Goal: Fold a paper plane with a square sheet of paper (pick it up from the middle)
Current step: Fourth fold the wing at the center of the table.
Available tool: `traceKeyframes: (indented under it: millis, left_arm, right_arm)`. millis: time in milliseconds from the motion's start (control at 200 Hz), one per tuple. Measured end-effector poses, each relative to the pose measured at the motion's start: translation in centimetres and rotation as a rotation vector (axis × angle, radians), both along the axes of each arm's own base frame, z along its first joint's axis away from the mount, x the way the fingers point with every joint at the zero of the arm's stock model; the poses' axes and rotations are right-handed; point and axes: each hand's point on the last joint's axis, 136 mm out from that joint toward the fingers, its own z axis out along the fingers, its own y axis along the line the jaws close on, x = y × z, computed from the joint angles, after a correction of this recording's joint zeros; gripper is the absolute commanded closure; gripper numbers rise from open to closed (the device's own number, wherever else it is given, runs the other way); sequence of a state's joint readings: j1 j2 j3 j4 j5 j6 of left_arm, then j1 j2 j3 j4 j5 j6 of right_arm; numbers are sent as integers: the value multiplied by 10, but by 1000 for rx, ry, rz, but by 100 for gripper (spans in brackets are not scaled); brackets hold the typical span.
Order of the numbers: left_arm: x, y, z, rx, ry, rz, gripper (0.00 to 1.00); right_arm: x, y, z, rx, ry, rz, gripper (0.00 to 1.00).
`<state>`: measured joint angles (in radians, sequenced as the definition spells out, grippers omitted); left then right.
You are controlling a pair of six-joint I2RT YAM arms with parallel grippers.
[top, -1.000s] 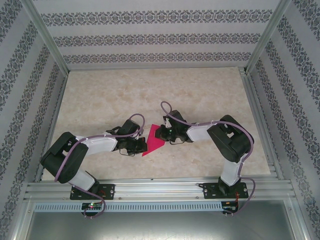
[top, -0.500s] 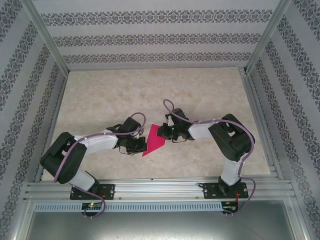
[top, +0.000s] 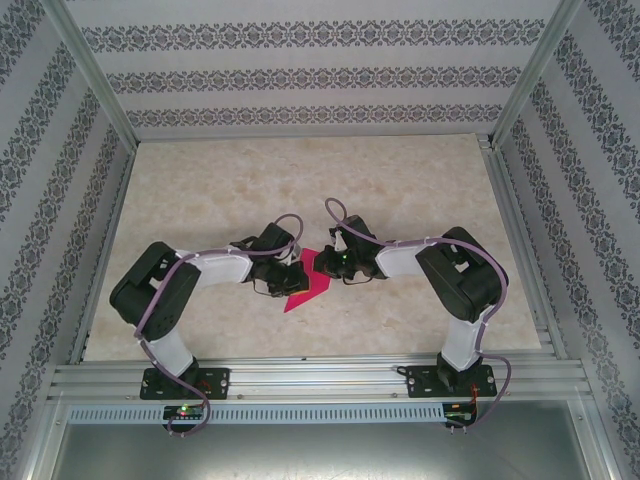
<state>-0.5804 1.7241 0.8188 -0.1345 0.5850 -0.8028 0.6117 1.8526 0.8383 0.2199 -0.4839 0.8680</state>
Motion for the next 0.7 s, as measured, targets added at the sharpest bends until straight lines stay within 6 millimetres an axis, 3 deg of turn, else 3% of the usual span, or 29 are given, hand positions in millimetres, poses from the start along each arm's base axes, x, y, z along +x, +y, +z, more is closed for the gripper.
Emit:
traceKeyframes:
  millis: [270,699]
  left_arm:
    - [-15,10,-1,-31,-26,5,90]
    - [-90,55,0,-32,34,16,86]
  right_arm:
    - [-1,1,-1,-12,-1,3,91]
    - [-2,2,-1,-41,0,26,90]
